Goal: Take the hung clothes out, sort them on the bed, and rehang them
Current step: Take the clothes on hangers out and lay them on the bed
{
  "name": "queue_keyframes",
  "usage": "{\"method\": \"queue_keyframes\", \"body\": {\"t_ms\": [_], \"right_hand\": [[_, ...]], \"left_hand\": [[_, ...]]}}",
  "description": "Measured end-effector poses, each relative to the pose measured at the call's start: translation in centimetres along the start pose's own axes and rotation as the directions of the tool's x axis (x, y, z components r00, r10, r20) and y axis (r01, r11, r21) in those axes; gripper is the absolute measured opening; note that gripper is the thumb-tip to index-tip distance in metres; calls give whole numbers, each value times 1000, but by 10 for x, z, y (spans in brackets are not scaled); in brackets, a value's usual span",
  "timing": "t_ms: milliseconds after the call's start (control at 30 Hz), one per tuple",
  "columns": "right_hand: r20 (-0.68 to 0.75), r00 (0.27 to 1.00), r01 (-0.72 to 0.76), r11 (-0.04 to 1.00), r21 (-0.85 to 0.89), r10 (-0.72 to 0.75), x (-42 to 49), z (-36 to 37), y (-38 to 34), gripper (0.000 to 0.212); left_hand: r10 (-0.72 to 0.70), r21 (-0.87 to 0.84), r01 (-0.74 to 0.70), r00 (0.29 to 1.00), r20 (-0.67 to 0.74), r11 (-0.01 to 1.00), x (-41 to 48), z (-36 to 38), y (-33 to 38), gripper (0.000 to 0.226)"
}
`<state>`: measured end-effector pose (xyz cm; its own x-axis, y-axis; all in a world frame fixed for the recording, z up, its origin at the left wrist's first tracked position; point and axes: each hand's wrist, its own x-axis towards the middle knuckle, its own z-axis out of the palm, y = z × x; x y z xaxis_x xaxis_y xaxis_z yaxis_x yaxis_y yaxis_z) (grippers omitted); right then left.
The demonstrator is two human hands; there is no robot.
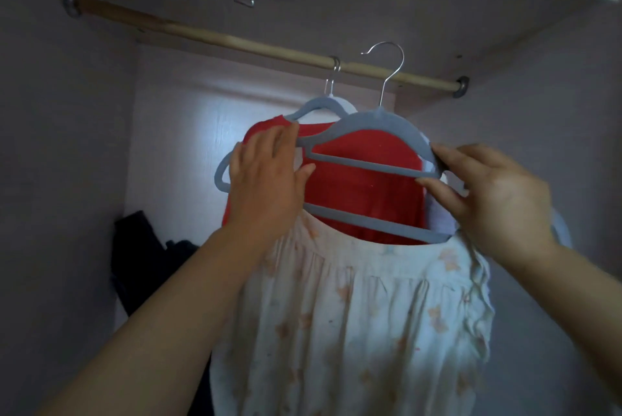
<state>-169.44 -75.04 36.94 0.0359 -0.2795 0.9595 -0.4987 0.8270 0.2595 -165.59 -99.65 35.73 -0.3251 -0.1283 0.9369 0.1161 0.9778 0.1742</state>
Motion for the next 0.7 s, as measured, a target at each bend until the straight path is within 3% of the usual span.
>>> {"method": "queue_keyframes", "body": {"t_ms": [167, 267, 400, 533, 700], "right_hand": [[37, 999, -33, 999, 6, 33, -43, -73, 9, 43], [64, 996, -63, 998, -2, 63, -70, -112, 12, 40], [84, 991, -96, 993, -65, 102, -107, -170, 11, 40], [114, 985, -110, 979, -171, 131, -135, -229, 5, 39], [136, 979, -97, 937, -336, 150, -168, -324, -18, 38]], "left_hand": [[33, -40, -33, 999, 20, 999, -35, -25, 43, 43], [68, -95, -61, 996, 66, 994, -64, -40, 69, 59], [151, -194, -126, 981, 123, 973, -106, -56, 103, 59], [253, -286, -230, 966, 45, 930, -142, -69, 130, 58], [238, -477, -225, 971, -35, 849, -191, -94, 175, 49]]}}
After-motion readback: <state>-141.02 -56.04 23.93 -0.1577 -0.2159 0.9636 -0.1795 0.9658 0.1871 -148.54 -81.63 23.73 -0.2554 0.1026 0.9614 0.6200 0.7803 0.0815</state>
